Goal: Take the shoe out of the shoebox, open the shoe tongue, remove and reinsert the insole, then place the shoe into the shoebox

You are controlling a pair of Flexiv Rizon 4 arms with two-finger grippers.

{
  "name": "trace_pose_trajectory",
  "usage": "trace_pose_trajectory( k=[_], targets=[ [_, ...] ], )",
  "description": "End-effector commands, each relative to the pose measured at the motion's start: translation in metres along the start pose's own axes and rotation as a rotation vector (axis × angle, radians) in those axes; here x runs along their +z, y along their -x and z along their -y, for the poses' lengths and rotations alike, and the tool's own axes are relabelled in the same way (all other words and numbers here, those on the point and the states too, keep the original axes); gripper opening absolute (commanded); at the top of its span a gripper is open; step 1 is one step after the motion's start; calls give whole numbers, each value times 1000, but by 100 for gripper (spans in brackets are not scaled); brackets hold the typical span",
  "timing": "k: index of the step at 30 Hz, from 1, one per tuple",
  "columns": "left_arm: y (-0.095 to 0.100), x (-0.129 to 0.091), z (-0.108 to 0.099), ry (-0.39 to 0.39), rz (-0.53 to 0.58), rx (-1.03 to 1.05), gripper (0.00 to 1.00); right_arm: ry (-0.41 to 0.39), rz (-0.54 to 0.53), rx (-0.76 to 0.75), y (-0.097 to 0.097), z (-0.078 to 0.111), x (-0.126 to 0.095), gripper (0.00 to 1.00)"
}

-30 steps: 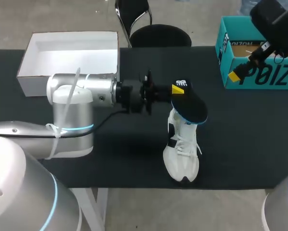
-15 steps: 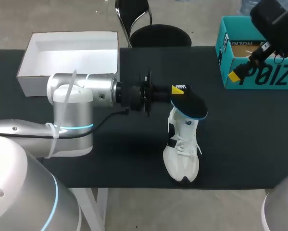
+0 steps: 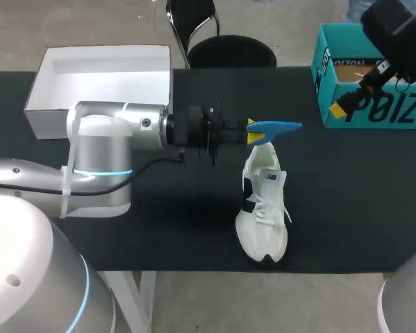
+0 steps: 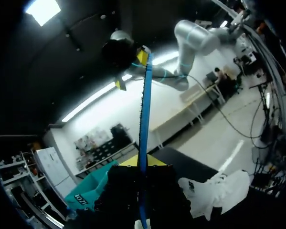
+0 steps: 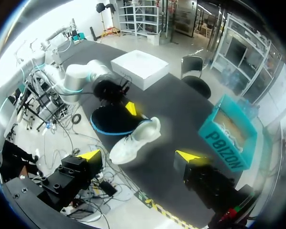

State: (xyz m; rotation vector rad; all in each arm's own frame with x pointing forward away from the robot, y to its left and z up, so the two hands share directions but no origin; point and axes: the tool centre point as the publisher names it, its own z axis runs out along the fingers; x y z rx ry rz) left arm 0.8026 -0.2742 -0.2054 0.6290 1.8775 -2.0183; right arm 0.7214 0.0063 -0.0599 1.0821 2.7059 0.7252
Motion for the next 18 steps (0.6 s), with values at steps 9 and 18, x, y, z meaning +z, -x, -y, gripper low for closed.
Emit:
trace_pose_trajectory(
  k=[9, 18],
  targets=[
    [3, -1, -2, -103, -12, -607, 0, -3, -1, 1, 1, -1, 1, 100],
    [18, 2, 1, -164, 81, -1029, 0, -3, -1, 1, 1, -1, 1, 100]
  ],
)
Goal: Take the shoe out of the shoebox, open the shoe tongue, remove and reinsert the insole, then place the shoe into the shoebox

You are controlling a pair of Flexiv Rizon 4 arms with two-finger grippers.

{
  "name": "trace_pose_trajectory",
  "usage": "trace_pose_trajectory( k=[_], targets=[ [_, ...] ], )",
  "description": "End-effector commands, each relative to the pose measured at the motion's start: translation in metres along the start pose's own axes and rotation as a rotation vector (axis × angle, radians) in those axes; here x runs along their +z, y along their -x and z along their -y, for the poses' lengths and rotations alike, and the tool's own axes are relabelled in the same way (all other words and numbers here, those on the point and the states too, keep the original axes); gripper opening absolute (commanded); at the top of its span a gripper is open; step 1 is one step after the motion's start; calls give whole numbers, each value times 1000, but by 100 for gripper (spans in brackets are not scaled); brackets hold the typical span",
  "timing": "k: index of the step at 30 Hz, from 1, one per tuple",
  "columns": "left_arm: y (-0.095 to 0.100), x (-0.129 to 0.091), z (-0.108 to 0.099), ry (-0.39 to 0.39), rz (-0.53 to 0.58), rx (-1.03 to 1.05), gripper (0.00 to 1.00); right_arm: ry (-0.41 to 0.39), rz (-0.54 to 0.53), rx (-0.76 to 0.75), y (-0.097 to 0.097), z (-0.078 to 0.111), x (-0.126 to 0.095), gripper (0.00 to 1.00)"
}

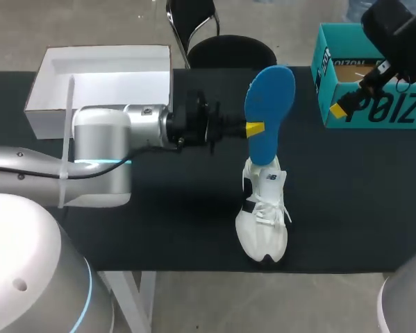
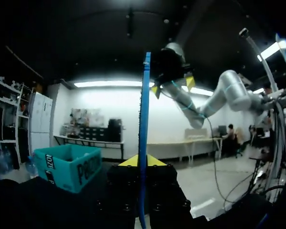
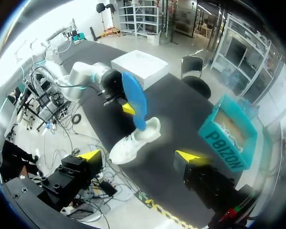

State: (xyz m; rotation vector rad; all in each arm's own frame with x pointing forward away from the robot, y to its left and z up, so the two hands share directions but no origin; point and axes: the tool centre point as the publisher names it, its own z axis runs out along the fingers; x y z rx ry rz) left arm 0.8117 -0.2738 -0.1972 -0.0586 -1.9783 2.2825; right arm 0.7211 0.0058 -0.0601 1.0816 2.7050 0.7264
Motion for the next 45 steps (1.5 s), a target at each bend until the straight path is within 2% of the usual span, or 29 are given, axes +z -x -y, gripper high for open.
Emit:
trace_pose_trajectory(
  k=[1, 5, 7, 13, 25, 33, 45],
  targets=[
    [8, 3, 4, -87, 64, -498, 0, -4, -1, 1, 1, -2, 1, 100],
    [16, 0, 11, -92, 92, -555, 0, -4, -1, 1, 1, -2, 1, 100],
    [19, -1, 12, -90, 115, -654, 0, -4, -1, 1, 1, -2, 1, 100],
    [20, -3, 10, -75, 138, -798, 0, -4, -1, 1, 1, -2, 1, 100],
    [17, -3, 17, -78, 96, -973, 0, -4, -1, 1, 1, -2, 1, 100],
    [23, -10, 20, -93, 115, -953, 0, -4, -1, 1, 1, -2, 1, 100],
    [24, -6, 7, -97, 121, -981, 0, -4, -1, 1, 1, -2, 1, 100]
  ],
)
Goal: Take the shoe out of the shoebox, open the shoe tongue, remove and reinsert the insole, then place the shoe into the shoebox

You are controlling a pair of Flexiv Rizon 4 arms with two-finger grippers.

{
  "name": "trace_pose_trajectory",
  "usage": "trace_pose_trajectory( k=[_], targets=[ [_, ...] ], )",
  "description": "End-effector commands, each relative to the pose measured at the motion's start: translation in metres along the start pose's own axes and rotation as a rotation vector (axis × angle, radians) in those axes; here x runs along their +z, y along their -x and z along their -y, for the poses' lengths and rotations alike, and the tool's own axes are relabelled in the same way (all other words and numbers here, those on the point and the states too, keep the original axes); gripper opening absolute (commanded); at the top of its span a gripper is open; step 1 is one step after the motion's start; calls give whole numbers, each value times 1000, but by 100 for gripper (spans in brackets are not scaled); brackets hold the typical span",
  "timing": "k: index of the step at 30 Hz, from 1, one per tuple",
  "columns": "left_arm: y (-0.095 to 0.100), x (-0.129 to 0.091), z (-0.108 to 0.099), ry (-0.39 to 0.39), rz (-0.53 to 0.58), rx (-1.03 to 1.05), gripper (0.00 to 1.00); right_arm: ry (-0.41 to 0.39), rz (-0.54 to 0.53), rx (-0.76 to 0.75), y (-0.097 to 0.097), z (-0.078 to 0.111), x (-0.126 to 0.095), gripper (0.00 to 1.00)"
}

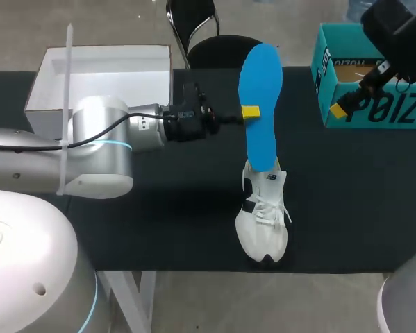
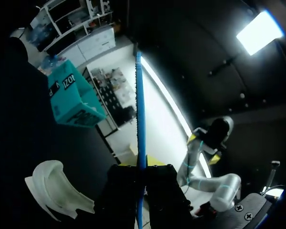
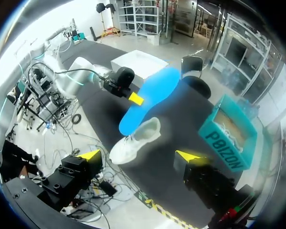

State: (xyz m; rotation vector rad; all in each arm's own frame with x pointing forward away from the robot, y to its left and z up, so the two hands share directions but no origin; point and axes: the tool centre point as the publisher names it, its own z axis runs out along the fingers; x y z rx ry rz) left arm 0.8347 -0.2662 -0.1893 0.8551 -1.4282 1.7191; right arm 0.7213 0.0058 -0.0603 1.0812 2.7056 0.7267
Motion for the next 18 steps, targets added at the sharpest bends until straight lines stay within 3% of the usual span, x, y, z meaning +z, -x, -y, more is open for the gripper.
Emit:
trace_pose_trajectory(
  k=[1, 18],
  targets=[
    [5, 3, 0, -1, 1, -18, 0, -4, 0, 1, 0, -2, 1, 100],
    [5, 4, 2, 14, 12, -17, 0, -4, 0, 1, 0, -2, 1, 100]
  ],
)
